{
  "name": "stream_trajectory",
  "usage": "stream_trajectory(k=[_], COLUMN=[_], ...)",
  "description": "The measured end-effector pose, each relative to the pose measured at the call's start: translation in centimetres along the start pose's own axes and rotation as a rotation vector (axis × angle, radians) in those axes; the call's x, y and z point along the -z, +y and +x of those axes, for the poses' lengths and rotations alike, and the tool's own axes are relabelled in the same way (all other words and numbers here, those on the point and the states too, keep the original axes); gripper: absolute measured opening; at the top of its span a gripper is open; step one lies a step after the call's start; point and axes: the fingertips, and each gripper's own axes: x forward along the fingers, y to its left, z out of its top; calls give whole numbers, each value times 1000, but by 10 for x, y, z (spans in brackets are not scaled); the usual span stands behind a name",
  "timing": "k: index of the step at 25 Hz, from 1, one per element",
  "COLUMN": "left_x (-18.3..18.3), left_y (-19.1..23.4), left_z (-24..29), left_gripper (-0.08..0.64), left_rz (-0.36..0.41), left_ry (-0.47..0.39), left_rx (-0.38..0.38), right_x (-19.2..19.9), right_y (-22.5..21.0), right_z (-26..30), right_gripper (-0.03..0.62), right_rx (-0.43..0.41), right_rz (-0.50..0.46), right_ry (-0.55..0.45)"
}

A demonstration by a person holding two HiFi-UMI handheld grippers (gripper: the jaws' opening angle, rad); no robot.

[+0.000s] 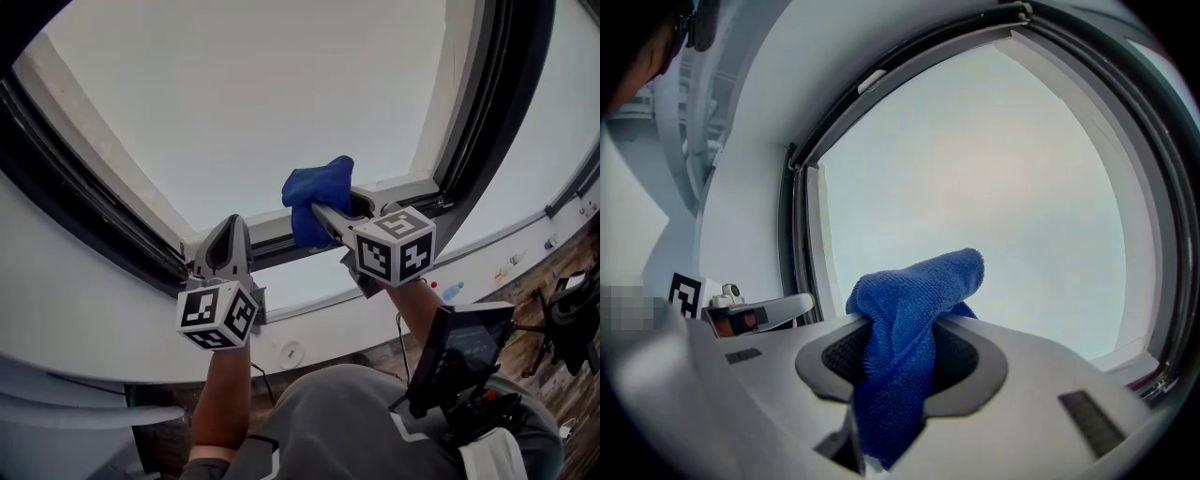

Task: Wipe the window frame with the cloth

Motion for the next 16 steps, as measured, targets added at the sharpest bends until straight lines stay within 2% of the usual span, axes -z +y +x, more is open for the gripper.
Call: stream_trajectory(k=[16], left_x=[4], left_y=[6], left_z=[8], left_gripper=[8], left_rz=[-17], left_ry=[-4], left_rx=[-7], right_x=[-2], right_y=[-10], right_z=[-2], right_gripper=[151], right_rx=[36], right_rz=[-42], right_ry=[-11])
